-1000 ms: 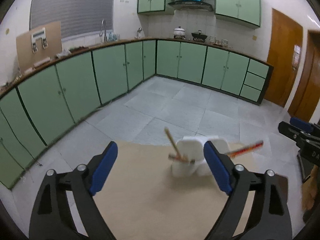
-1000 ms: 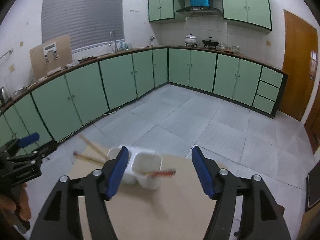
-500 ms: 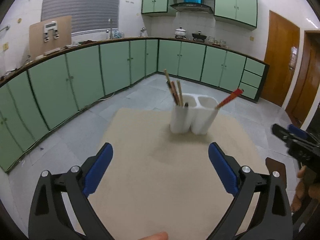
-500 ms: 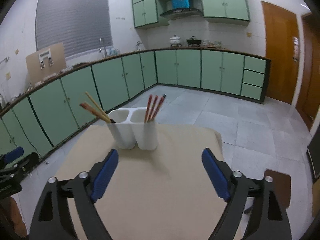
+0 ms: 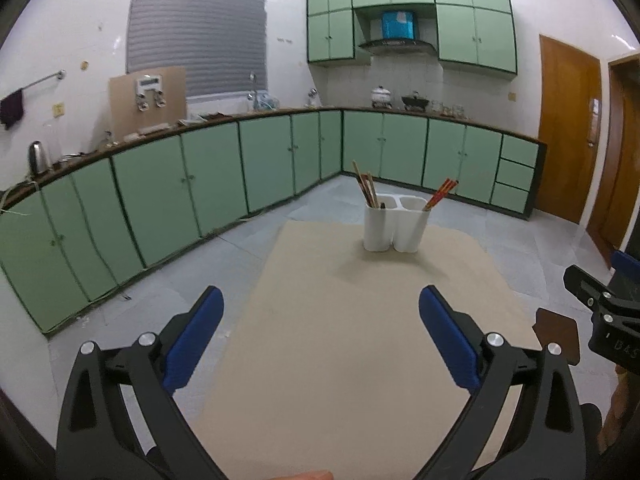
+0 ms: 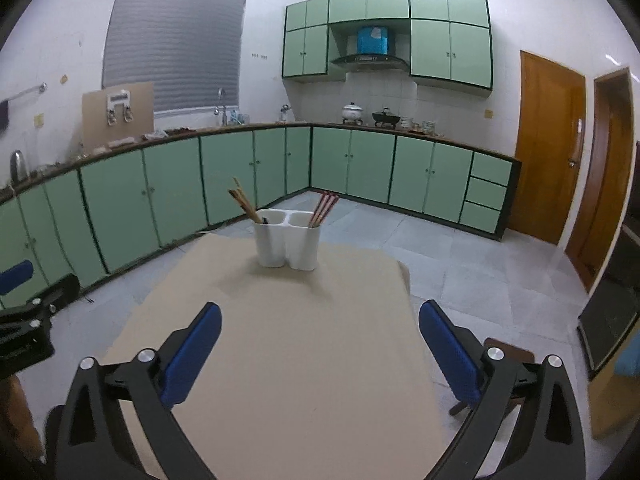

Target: Organize utensils

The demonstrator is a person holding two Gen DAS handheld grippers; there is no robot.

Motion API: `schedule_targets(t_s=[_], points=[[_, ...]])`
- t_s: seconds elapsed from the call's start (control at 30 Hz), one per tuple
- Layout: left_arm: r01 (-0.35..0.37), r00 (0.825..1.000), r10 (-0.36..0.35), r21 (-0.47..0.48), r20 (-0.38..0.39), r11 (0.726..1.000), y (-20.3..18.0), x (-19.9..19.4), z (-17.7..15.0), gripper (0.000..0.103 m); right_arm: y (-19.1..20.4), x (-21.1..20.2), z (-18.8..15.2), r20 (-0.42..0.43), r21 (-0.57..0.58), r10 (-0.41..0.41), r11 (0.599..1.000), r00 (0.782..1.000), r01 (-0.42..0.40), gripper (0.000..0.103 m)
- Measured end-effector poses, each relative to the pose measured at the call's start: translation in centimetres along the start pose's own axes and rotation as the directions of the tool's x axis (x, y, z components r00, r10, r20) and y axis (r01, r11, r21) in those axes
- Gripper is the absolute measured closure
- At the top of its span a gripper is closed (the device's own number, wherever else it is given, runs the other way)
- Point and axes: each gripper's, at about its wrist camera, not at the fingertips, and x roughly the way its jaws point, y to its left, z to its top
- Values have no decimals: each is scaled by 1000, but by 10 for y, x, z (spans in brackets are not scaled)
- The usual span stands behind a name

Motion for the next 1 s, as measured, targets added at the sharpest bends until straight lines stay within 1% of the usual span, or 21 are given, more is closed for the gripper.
schedule_targets(t_s=[0.1,0.17,0.3,0.47,0.57,0.8,0.9,1.0], points=[[-27,1000,27,5,1,1000,2,-29,-10,8,-3,-25,-7,9,17,-28,999,1000,28,6],[-48,999,48,-11,5,999,7,-46,-16,8,-9,-38,-13,5,46,-36,998,999,36,6],[-34,999,34,-58,-4,998,17,-77,-28,8,-20,-62,-23,-2,95,-42,995,999,42,6],[-68,997,69,-44,28,997,18,-109,-33,8,-19,-93,-25,32,82,-74,994,997,71,6],[-78,996,81,-60,47,995,18,-121,-33,8,-21,-108,-24,56,93,-73,993,996,68,6],[-113,989,118,-56,90,992,14,-147,-36,8,-23,-134,-22,102,104,-68,993,992,58,6],[-125,986,131,-65,103,990,15,-156,-36,8,-22,-136,-24,114,97,-70,993,991,59,6],[-132,984,139,-68,109,989,14,-160,-34,8,-23,-134,-26,107,104,-60,993,992,49,6]])
